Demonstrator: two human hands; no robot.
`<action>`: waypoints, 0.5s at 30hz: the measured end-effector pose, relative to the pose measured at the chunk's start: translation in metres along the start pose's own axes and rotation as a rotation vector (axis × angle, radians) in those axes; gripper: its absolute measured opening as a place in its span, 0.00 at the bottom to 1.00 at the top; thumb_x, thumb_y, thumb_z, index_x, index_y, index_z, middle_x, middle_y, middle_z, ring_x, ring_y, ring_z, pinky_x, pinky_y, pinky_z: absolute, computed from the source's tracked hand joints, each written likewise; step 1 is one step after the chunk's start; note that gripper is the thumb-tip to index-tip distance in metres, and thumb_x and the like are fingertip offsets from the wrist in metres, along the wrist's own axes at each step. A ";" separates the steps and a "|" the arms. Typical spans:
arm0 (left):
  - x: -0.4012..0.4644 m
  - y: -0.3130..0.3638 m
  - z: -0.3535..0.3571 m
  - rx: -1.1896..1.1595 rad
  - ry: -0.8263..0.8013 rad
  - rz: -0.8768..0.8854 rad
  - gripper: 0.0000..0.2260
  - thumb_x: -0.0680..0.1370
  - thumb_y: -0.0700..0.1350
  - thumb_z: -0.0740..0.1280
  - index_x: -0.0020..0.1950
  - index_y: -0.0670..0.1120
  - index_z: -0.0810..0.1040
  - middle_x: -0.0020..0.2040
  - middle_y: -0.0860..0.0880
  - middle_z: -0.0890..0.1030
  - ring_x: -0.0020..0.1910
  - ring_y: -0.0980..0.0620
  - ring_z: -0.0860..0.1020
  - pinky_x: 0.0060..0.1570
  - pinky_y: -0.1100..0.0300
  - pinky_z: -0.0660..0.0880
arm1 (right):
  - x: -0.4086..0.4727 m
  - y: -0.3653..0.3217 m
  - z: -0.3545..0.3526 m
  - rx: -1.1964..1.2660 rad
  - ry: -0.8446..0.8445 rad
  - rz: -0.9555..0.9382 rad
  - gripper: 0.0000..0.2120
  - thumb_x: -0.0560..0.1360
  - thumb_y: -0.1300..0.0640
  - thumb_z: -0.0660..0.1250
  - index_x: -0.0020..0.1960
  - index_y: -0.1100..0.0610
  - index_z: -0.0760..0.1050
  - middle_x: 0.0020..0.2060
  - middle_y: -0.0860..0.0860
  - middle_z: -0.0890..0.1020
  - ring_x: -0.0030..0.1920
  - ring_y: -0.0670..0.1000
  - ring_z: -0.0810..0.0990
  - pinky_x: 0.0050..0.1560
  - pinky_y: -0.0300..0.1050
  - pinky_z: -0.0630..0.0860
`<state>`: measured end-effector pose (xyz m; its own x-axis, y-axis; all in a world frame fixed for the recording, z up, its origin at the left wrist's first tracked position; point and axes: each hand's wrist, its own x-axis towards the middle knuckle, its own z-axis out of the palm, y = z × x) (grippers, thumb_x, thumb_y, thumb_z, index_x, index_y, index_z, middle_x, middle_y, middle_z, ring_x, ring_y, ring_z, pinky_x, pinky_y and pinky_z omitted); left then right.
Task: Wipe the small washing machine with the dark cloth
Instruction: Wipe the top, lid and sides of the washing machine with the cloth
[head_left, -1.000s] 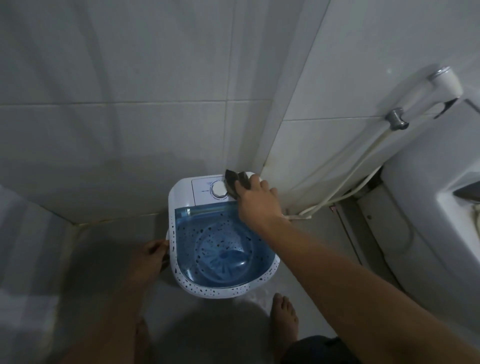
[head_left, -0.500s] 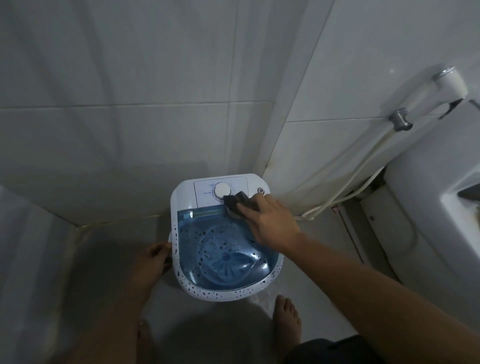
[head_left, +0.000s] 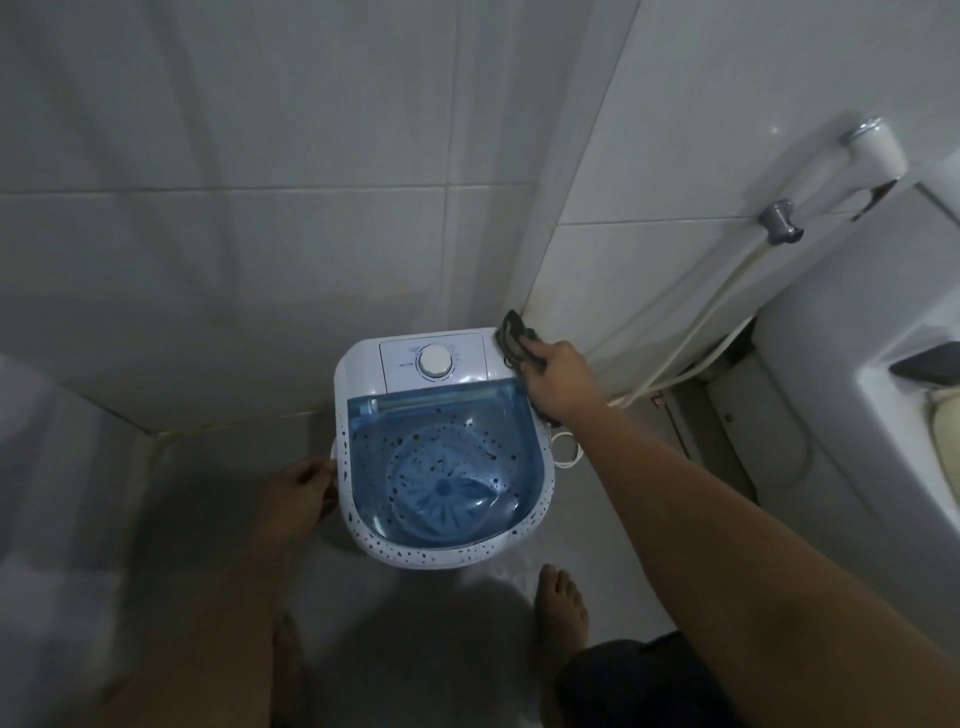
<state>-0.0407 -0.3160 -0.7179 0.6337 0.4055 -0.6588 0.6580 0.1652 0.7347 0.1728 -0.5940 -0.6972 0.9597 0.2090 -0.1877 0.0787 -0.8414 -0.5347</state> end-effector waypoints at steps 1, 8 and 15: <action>0.001 0.000 -0.001 0.005 0.009 0.001 0.10 0.81 0.43 0.64 0.58 0.39 0.80 0.52 0.41 0.84 0.51 0.45 0.82 0.52 0.55 0.78 | -0.011 0.006 0.004 0.019 0.016 -0.006 0.21 0.79 0.53 0.63 0.72 0.48 0.75 0.55 0.59 0.81 0.47 0.57 0.83 0.55 0.46 0.80; 0.000 -0.001 0.001 0.011 0.050 0.014 0.10 0.80 0.42 0.64 0.57 0.40 0.82 0.52 0.40 0.84 0.51 0.42 0.83 0.50 0.53 0.80 | -0.100 0.034 0.043 0.270 0.215 0.088 0.20 0.79 0.53 0.63 0.71 0.46 0.75 0.61 0.54 0.78 0.58 0.53 0.79 0.67 0.52 0.75; 0.004 -0.004 0.000 0.061 0.071 0.036 0.10 0.80 0.42 0.64 0.56 0.42 0.83 0.52 0.38 0.85 0.53 0.39 0.83 0.58 0.44 0.79 | -0.209 0.033 0.081 0.473 0.314 0.112 0.23 0.80 0.45 0.62 0.75 0.35 0.66 0.61 0.42 0.69 0.57 0.47 0.77 0.56 0.54 0.81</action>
<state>-0.0408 -0.3149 -0.7231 0.6285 0.4736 -0.6170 0.6599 0.0954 0.7453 -0.0466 -0.6247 -0.7420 0.9950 -0.0870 -0.0492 -0.0875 -0.5201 -0.8496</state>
